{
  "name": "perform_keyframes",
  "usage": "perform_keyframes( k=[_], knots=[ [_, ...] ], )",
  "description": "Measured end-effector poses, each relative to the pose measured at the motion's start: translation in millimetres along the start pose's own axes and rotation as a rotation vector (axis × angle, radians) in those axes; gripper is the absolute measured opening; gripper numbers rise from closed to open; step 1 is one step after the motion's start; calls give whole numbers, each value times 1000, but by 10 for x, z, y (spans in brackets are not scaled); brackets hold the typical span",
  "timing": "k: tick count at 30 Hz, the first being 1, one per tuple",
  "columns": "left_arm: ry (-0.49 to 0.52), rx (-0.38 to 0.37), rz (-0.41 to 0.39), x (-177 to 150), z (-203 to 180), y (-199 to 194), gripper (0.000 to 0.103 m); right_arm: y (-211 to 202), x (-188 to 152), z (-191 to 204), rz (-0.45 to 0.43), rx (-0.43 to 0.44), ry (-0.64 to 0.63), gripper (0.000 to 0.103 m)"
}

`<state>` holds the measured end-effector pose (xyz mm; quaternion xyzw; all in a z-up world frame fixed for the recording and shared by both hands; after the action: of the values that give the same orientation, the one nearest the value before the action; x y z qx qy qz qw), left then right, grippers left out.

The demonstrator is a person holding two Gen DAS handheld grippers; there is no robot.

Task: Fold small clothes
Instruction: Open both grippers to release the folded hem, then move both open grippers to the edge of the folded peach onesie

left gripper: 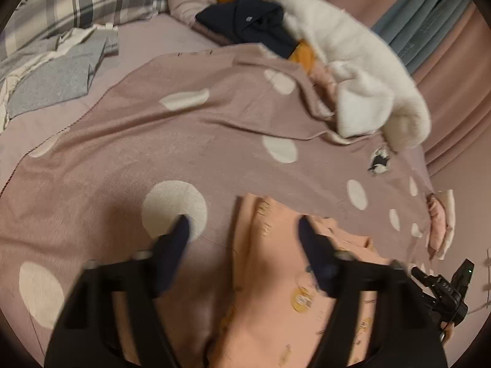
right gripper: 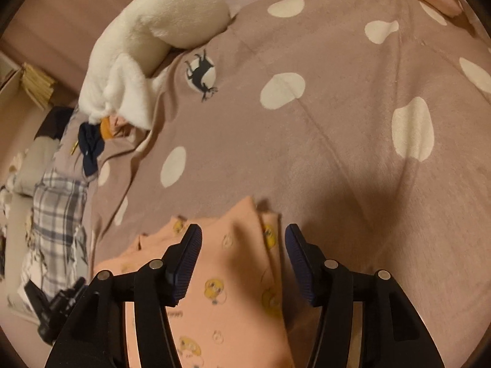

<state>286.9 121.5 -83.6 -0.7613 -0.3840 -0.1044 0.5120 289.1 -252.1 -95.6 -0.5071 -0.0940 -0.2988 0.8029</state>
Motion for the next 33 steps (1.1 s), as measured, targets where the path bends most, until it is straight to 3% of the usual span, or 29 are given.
perform_keyframes(
  k=[3,6,11,16,18,22,27,33],
  knots=[
    [40,8,-26,-66,-81,-191,82,-56,-20,84,-2,-24,-48,57],
    [70,28,-3,-174,-140,-301,88,-194,-137,204,12,-7,-86,68],
    [157,-42,17,-442,-272,-555,102,-398,-278,283,-9,-12,-113,79],
    [279,-46,12,-722,-401,-804,102,-544,-472,375,-13,3,-162,88],
    [285,-60,17,-800,-425,-878,102,-605,-551,394,-15,-16,-184,91],
    [301,-145,59,-1011,-522,-1046,102,-726,-698,412,-24,-25,-218,91],
    [336,-115,49,-1172,-559,-1193,102,-860,-859,368,-30,-18,-221,92],
    [247,-228,111,-1373,-580,-1276,102,-977,-1118,298,-17,64,-166,94]
  ],
)
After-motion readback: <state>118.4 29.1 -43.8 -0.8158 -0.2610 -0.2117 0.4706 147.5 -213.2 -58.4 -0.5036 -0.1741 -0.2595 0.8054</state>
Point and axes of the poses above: each gripper's, at about its wrist camera, not at the fingertips, and y roughly the way its jaws point, z to its left, x to its top, the point moved 8 cm from there along y, roughly the way its jaws point, and after that the axes turned 2 degrees about -z, right-handed, at the moved point
